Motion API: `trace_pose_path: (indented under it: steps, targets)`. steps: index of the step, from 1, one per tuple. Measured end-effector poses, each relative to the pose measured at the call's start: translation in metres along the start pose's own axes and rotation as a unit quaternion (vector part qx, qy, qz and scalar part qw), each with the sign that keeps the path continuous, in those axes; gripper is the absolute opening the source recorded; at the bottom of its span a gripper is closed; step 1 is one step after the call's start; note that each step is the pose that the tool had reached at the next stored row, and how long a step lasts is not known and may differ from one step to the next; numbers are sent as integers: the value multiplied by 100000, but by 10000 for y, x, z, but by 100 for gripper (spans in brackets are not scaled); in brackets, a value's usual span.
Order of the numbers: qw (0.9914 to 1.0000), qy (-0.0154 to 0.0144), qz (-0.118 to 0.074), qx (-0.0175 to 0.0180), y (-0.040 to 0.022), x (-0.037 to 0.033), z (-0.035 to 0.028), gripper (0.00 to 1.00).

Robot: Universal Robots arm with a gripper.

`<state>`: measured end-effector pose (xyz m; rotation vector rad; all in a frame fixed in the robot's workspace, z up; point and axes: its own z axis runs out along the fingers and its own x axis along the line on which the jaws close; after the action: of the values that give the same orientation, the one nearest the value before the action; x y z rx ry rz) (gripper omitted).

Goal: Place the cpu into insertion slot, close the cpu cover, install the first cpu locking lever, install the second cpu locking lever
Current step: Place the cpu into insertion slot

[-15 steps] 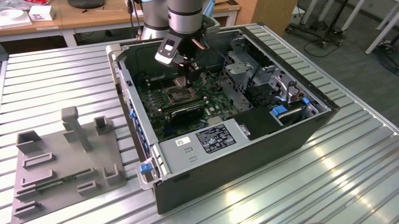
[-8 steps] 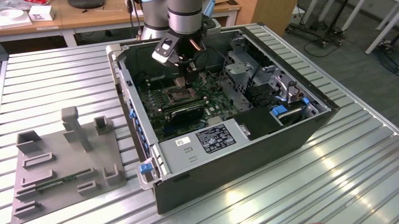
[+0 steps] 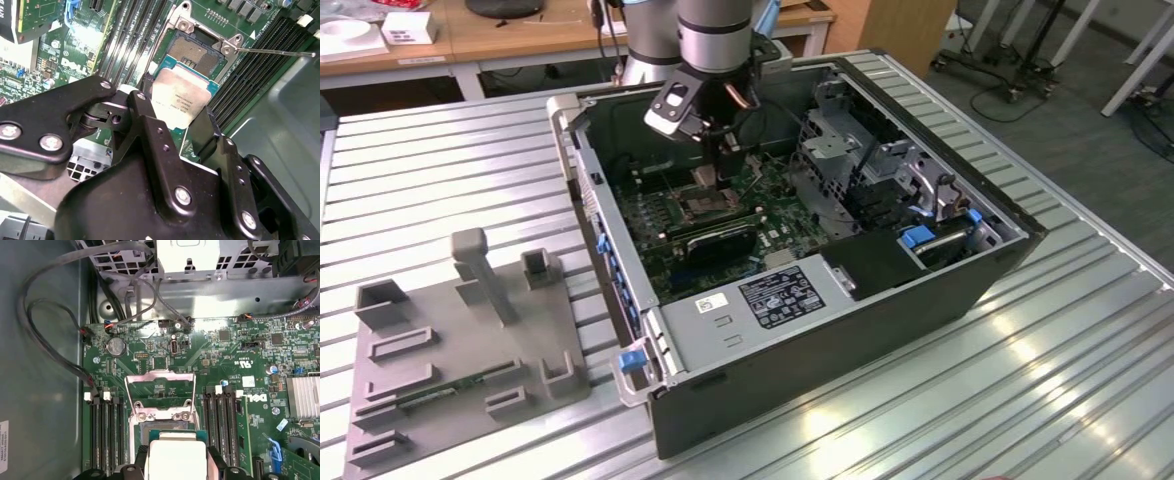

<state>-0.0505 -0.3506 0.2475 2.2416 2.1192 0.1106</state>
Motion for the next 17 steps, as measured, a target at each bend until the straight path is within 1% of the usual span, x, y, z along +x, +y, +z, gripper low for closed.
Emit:
trace_pose_path:
  steps: [4,8,10,13,14,17]
  targets:
    - [99999,40,-522,9,-3,6,18,54]
    - [99985,157,-1749,20,-9,7,28,54]
    - [99980,168,-2008,26,-22,6,31,54]
    - [99979,183,-2037,21,-62,7,45,54]
    - [99979,179,-2045,23,-74,7,54,54]
    - [99978,182,-2095,24,-80,8,93,54]
